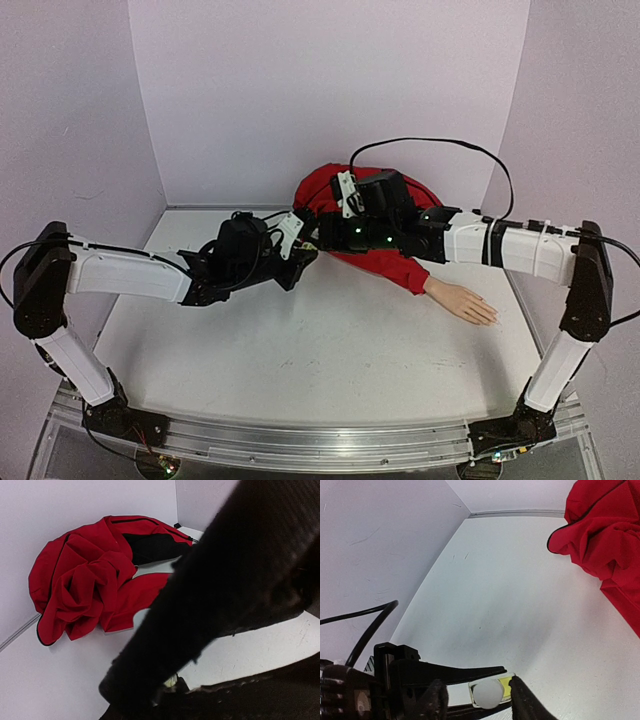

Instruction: Paint the nails

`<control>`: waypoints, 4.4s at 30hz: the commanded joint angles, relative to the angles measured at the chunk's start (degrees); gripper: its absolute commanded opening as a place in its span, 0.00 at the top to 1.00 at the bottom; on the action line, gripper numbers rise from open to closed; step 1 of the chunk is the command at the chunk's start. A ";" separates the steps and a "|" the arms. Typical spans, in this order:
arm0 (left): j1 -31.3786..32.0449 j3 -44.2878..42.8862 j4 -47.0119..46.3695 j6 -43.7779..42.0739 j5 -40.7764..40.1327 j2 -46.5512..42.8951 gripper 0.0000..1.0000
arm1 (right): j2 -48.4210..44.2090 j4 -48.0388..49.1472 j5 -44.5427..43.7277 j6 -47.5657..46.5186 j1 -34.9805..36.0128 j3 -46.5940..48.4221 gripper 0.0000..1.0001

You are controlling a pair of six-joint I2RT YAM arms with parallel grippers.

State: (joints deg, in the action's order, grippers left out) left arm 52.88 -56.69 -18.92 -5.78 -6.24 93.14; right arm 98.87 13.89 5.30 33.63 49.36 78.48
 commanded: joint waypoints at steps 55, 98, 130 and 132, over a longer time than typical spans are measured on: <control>-1.88 -0.52 1.60 4.52 -4.37 -9.45 1.00 | -0.82 0.11 3.13 0.97 -0.77 7.38 0.18; -4.54 -3.43 1.87 8.54 64.37 -11.36 1.00 | -5.63 1.50 56.56 -35.66 -3.23 -3.21 1.00; -3.06 -2.29 5.89 7.00 2.90 -7.56 1.00 | -0.20 0.17 -2.05 -3.64 -0.42 7.42 0.19; -2.96 -2.55 5.99 6.84 2.82 -7.28 1.00 | 1.09 0.17 -1.89 -3.61 0.09 8.60 0.23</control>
State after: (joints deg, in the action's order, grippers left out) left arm 49.45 -55.18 -11.75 2.46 -2.11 85.60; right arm 98.41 13.13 3.57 28.84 47.79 82.48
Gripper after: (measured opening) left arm 0.207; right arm 0.796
